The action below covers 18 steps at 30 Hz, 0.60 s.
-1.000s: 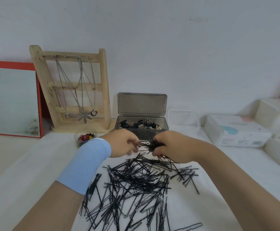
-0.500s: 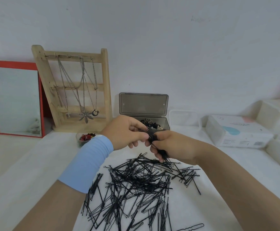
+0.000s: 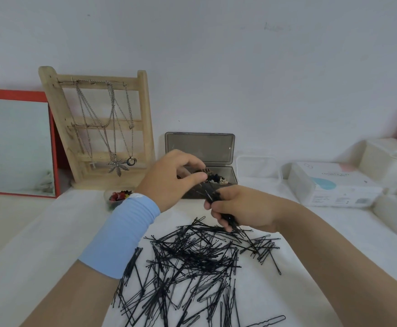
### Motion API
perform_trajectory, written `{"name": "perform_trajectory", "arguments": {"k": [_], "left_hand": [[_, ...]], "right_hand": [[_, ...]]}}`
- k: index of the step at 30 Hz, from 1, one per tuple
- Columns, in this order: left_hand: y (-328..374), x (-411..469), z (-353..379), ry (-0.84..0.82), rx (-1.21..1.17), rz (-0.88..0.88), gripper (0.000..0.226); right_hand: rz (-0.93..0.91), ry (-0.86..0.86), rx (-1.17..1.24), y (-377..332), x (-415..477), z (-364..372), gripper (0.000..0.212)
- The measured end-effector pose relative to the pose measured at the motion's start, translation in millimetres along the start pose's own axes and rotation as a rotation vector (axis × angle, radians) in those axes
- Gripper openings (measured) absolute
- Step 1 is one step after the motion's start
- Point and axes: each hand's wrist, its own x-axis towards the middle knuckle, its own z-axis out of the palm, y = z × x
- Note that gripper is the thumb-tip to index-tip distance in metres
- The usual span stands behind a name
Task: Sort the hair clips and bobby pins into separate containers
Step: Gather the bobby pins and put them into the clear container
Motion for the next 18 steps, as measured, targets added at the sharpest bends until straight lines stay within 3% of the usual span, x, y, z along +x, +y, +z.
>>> {"name": "perform_trajectory", "arguments": {"k": [6,12,18], "left_hand": [[-11,0,8,-0.190,-0.314,-0.102,0.017],[-13,0,14,-0.178,-0.301,-0.077,0.018],[-12,0,6,-0.243,-0.251,-0.098,0.019]], "right_hand": [[-0.047,-0.047,0.202,0,3,6,0.019],[-0.037,-0.148,0.477,1,1,1,0.026],[-0.029,-0.150,0.465,3,1,1,0.021]]}}
